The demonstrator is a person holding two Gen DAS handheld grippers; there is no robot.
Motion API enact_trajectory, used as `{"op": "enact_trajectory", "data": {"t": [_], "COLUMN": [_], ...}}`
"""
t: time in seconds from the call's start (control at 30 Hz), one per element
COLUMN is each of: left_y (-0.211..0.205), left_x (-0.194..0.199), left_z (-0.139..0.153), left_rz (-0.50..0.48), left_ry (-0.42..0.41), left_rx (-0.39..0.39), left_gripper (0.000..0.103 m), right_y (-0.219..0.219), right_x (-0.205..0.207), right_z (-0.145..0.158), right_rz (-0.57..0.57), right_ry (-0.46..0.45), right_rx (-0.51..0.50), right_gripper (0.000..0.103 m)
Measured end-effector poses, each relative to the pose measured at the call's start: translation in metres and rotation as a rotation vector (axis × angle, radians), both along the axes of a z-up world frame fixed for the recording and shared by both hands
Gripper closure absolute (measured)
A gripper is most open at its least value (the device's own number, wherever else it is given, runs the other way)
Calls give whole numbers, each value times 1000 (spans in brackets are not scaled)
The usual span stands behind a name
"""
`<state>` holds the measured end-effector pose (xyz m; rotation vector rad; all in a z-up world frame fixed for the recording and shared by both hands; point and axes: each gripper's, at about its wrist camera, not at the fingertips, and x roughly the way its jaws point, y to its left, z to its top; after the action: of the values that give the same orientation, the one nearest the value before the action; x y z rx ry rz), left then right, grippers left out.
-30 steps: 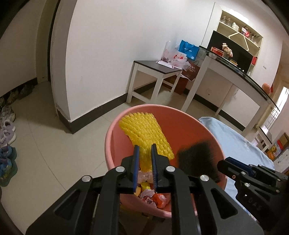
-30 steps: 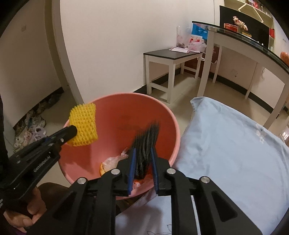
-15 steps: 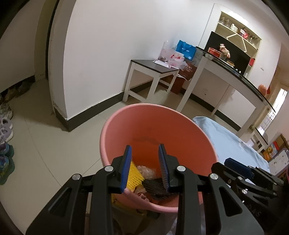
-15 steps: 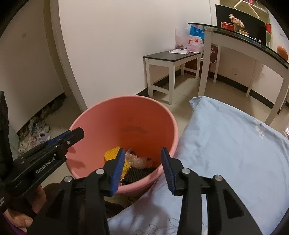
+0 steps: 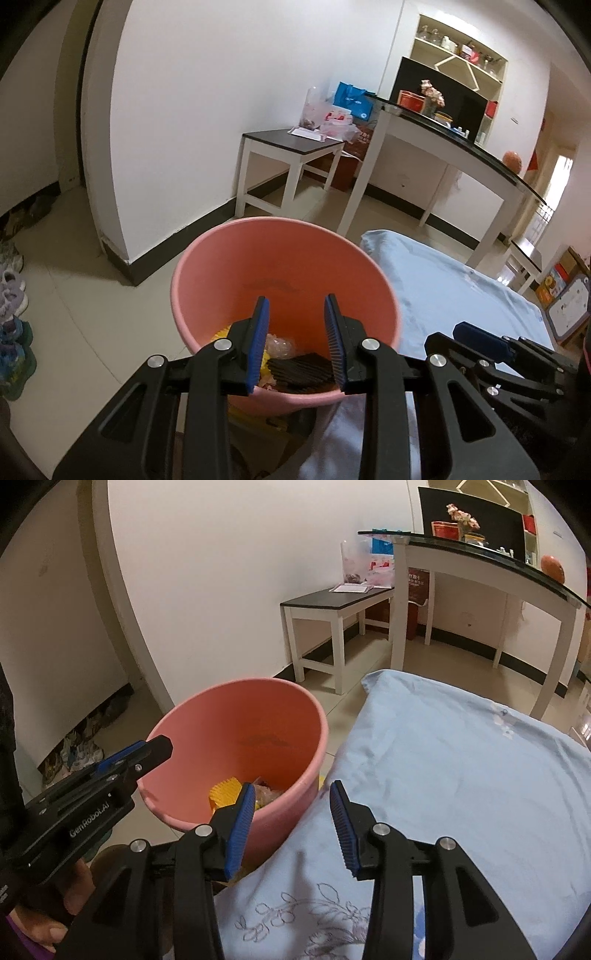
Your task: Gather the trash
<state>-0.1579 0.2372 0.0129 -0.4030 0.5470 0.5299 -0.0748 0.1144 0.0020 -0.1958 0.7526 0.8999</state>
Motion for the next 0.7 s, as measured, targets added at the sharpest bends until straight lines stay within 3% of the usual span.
{"op": "enact_trajectory", "data": {"t": [0.6, 0.7], "left_y": [-39, -42], "left_x": [0, -1], "left_z": [19, 21], "left_rz": [-37, -37], "left_ry": [4, 8], "left_rx": [35, 43], "left_gripper": [72, 72], "right_y": [-42, -47], "right_x": [-7, -13], "right_z": [16, 19], "right_rz": [-35, -33], "right_ry": [1, -6], "right_rx": [59, 72], "right_gripper": [61, 57]}}
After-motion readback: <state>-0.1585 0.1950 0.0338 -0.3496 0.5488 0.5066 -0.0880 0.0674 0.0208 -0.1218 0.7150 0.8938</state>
